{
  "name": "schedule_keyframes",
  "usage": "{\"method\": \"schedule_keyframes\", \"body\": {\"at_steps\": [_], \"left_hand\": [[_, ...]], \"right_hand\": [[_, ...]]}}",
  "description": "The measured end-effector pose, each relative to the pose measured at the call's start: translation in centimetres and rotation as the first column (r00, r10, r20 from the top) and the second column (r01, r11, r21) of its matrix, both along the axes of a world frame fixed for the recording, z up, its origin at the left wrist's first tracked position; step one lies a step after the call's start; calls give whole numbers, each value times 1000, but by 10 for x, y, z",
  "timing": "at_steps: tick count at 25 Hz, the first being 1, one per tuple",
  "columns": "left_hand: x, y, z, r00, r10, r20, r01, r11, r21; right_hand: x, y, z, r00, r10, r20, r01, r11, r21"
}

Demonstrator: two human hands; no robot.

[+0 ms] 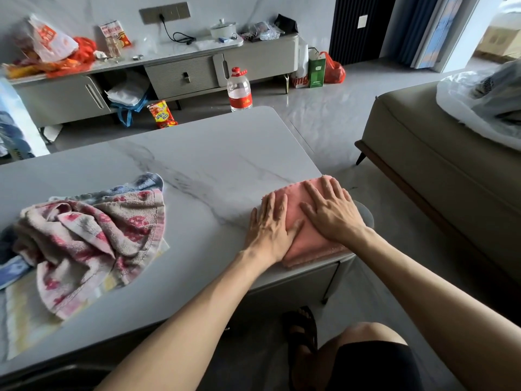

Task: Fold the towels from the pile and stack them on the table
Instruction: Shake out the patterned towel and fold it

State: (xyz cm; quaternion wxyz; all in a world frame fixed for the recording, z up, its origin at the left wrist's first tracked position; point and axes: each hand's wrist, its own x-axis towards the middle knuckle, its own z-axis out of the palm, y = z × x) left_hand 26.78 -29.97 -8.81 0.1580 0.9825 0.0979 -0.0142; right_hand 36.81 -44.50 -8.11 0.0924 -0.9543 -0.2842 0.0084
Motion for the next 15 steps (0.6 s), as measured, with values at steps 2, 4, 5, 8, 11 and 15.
{"method": "schedule_keyframes", "body": {"at_steps": [2,4,5,8,11,15], "left_hand": [[-10,10,12,999,-39,21,40,998,-55],[-30,32,23,996,-14,90,28,988,-151],[-42,46,28,992,26,123,0,978,-210],[-89,109,46,960,237,148,-180,930,-320],[-144,186,48,844,514,155,-388,783,-486],[-210,274,39,534,836,125,-643,498,-582]], "right_hand": [[-3,2,8,998,1,55,-1,1000,5],[-14,12,21,988,31,148,-36,999,35],[-22,21,28,983,60,176,-74,995,69],[-67,73,48,972,223,77,-236,939,251],[-113,133,60,905,405,-128,-354,886,301],[-151,203,45,819,513,-258,-445,851,280]]}}
